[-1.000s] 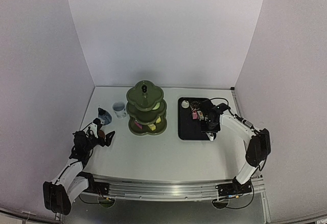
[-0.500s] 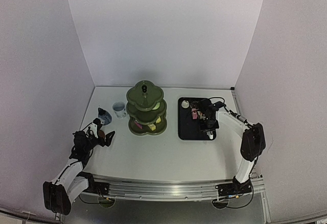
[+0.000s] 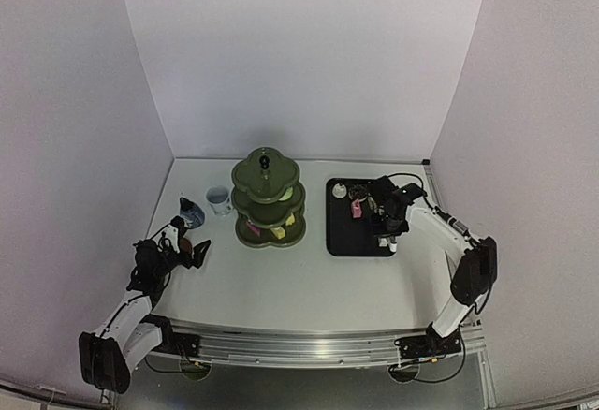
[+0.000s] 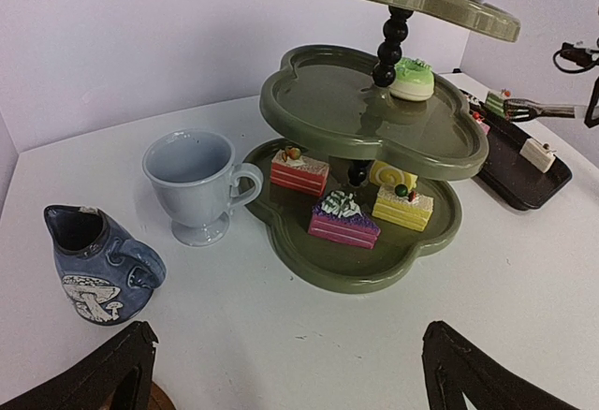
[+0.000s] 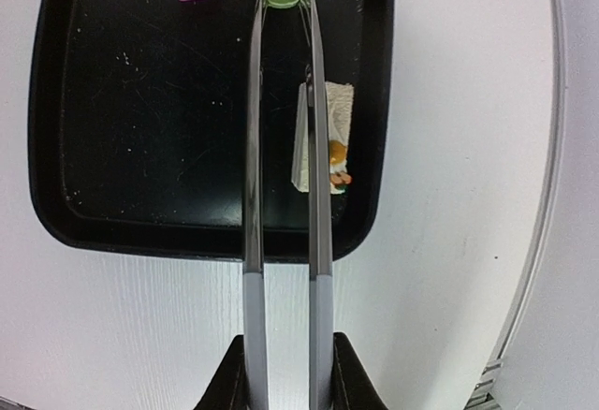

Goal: Serve the afternoon tea

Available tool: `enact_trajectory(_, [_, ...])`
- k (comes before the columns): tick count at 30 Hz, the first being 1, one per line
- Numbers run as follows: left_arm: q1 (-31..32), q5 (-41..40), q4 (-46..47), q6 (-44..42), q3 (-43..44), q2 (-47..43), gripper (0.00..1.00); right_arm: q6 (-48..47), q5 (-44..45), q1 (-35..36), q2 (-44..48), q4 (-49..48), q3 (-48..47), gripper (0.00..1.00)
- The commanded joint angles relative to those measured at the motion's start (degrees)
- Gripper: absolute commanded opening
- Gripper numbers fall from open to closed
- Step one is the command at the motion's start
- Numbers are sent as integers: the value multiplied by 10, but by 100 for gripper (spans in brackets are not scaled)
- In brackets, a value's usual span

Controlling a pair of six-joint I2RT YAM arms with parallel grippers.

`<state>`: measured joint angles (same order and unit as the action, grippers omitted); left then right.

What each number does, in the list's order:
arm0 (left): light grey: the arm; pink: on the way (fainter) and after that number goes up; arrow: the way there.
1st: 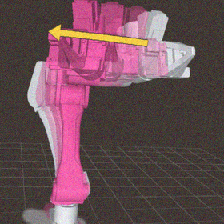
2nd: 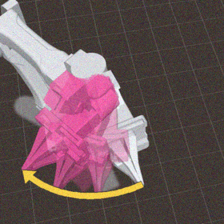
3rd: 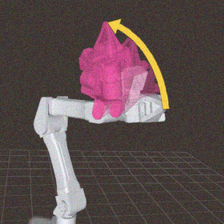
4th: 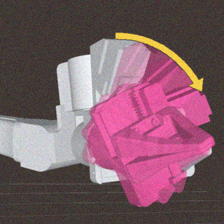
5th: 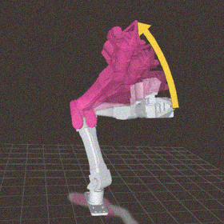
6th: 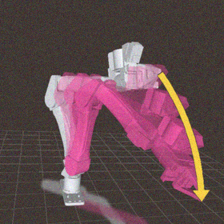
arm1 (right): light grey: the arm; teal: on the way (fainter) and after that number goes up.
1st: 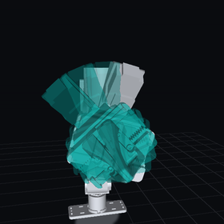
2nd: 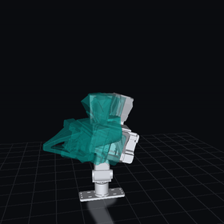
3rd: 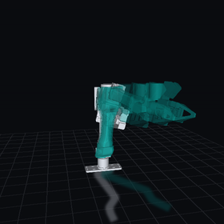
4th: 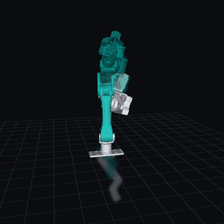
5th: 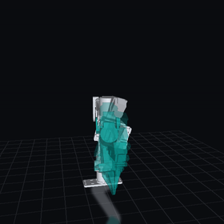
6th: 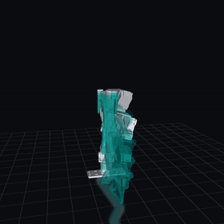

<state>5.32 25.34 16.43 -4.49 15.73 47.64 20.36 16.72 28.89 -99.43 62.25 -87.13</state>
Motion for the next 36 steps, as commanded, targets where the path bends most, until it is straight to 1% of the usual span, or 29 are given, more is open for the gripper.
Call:
enact_trajectory(1, [3, -1, 5, 5, 25, -5, 100, 32, 54, 49, 82, 52, -51, 2])
enact_trajectory(5, [3, 1, 5, 10, 28, -4, 100, 49, 61, 123, 98, 79, -74, 1])
enact_trajectory(9, [3, 1, 2, 15, 34, -4, 100, 60, 40, 210, 97, 90, -93, 1])
enact_trajectory(13, [3, 3, -3, 26, 39, -4, 100, 67, 16, 276, 87, 92, -114, 1])
enact_trajectory(15, [3, 3, -8, 38, 45, -6, 100, 63, 2, 308, 71, 93, -135, 1])
enact_trajectory(18, [3, 5, -11, 84, 55, -13, 100, 47, -20, 345, 38, 96, -176, 1])
enact_trajectory(23, [3, 7, -14, 165, 57, -39, 100, 11, -35, 361, -34, 90, -248, 1])
enact_trajectory(26, [2, 19, -27, 196, 53, -71, 100, -19, -21, 361, -86, 77, -299, 1])
enact_trajectory(28, [3, 6, -49, 197, 51, -90, 100, -34, -5, 361, -116, 61, -329, 1])
enact_trajectory(31, [3, -41, -81, 188, 44, -115, 100, -50, 12, 357, -157, 38, -373, 1])
enact_trajectory(36, [3, -80, -110, 176, 36, -131, 100, -39, 29, 332, -203, 30, -421, 1])
